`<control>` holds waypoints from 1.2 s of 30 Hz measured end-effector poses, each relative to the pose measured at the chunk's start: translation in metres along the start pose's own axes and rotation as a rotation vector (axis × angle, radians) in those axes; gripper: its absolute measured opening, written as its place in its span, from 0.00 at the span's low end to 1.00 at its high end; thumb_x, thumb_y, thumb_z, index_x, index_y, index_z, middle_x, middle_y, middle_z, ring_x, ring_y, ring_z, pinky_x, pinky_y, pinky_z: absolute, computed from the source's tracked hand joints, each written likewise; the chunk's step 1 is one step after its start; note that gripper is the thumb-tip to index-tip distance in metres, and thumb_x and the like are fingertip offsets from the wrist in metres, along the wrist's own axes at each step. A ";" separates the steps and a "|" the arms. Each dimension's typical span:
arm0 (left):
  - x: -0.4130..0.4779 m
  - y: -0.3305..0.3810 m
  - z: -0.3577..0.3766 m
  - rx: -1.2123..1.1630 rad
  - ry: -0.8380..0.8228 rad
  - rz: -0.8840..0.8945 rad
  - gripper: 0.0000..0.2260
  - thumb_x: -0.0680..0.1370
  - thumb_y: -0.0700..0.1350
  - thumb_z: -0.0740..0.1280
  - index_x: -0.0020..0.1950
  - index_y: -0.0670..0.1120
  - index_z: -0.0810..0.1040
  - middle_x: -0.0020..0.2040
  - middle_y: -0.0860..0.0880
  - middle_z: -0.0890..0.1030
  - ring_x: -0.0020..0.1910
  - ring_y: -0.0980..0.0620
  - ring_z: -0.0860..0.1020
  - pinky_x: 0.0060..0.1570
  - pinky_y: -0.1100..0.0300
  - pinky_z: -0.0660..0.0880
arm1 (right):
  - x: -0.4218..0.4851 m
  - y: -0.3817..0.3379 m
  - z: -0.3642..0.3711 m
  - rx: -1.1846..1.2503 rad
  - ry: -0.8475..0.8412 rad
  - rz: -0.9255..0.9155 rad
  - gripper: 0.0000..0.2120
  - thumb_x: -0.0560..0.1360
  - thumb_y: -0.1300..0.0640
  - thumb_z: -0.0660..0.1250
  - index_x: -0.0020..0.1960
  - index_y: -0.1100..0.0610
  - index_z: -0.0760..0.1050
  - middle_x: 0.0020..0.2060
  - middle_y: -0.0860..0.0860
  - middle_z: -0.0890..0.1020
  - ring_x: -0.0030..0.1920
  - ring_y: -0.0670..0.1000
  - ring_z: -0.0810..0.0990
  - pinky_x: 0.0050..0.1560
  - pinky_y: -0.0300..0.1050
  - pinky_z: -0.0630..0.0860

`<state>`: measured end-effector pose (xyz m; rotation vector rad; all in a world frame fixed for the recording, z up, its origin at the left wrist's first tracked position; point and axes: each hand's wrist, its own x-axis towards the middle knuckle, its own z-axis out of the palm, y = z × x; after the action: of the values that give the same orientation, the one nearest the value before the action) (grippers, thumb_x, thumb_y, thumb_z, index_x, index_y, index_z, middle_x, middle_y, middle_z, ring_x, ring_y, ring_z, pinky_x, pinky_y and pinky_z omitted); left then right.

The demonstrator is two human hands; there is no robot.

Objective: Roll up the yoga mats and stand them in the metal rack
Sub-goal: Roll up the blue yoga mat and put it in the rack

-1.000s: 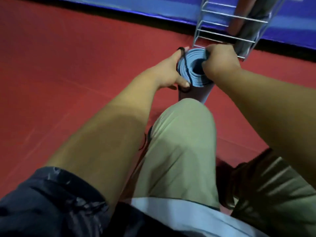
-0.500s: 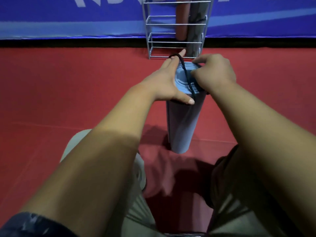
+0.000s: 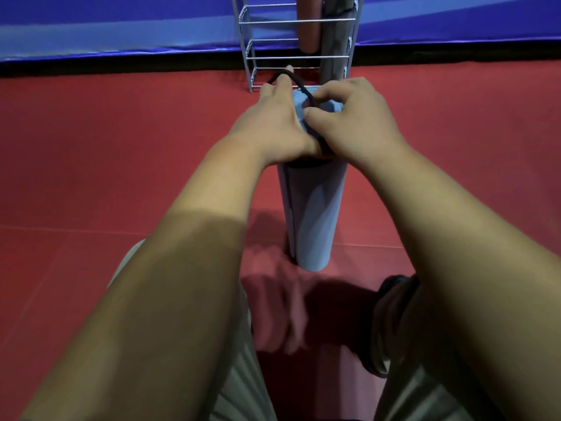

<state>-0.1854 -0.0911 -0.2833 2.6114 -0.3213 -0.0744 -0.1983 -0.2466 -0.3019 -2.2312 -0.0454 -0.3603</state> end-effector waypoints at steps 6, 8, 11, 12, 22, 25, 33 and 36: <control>0.005 0.003 -0.004 0.089 -0.022 -0.099 0.57 0.53 0.77 0.76 0.73 0.48 0.67 0.67 0.47 0.71 0.59 0.44 0.78 0.58 0.49 0.77 | 0.008 0.008 0.008 0.056 0.276 0.138 0.05 0.77 0.55 0.69 0.47 0.47 0.84 0.51 0.48 0.84 0.51 0.44 0.79 0.48 0.31 0.67; 0.004 0.002 -0.007 0.100 -0.022 -0.120 0.59 0.52 0.78 0.77 0.75 0.49 0.68 0.68 0.48 0.71 0.60 0.45 0.77 0.59 0.49 0.77 | 0.009 0.007 0.003 0.028 0.278 0.179 0.05 0.77 0.54 0.68 0.47 0.48 0.83 0.48 0.47 0.85 0.52 0.46 0.82 0.49 0.34 0.69; 0.003 -0.004 -0.011 0.100 -0.013 -0.151 0.62 0.53 0.79 0.78 0.78 0.48 0.67 0.73 0.47 0.69 0.66 0.44 0.76 0.64 0.49 0.76 | 0.014 0.019 0.000 0.128 0.265 0.274 0.06 0.75 0.49 0.68 0.43 0.50 0.81 0.41 0.44 0.86 0.47 0.49 0.86 0.53 0.48 0.82; 0.003 -0.006 -0.011 0.087 -0.016 -0.161 0.62 0.54 0.79 0.78 0.79 0.47 0.66 0.74 0.46 0.68 0.69 0.43 0.76 0.65 0.49 0.75 | 0.018 0.030 0.000 0.163 0.254 0.294 0.08 0.72 0.46 0.68 0.42 0.49 0.82 0.39 0.45 0.87 0.45 0.51 0.88 0.51 0.55 0.85; 0.000 -0.015 -0.013 -0.261 -0.135 -0.225 0.62 0.57 0.89 0.64 0.83 0.55 0.65 0.82 0.49 0.67 0.76 0.44 0.73 0.74 0.41 0.71 | 0.013 0.039 -0.007 0.367 0.195 0.511 0.15 0.73 0.46 0.78 0.38 0.56 0.81 0.36 0.56 0.87 0.38 0.59 0.89 0.36 0.61 0.87; 0.004 -0.019 -0.018 -0.272 -0.128 -0.257 0.59 0.61 0.90 0.53 0.80 0.53 0.70 0.79 0.45 0.73 0.75 0.40 0.75 0.71 0.38 0.73 | 0.015 0.041 -0.002 0.278 0.131 0.506 0.24 0.66 0.36 0.79 0.35 0.56 0.80 0.35 0.57 0.86 0.35 0.58 0.86 0.36 0.62 0.87; 0.023 -0.055 0.001 -0.734 -0.178 -0.559 0.35 0.80 0.78 0.41 0.31 0.52 0.64 0.27 0.51 0.67 0.24 0.52 0.63 0.37 0.62 0.66 | 0.021 0.045 0.015 0.231 -0.014 0.585 0.16 0.74 0.65 0.69 0.34 0.54 0.65 0.33 0.56 0.71 0.33 0.55 0.70 0.25 0.42 0.74; 0.034 -0.078 0.017 -0.970 -0.262 -0.684 0.33 0.78 0.78 0.43 0.37 0.54 0.71 0.40 0.53 0.73 0.35 0.53 0.68 0.47 0.54 0.72 | 0.024 0.052 0.018 0.181 -0.033 0.559 0.16 0.77 0.64 0.68 0.34 0.55 0.67 0.35 0.58 0.72 0.34 0.55 0.71 0.27 0.44 0.78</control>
<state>-0.1377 -0.0412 -0.3360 1.6276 0.4440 -0.6328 -0.1624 -0.2684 -0.3453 -1.9692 0.4995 -0.0104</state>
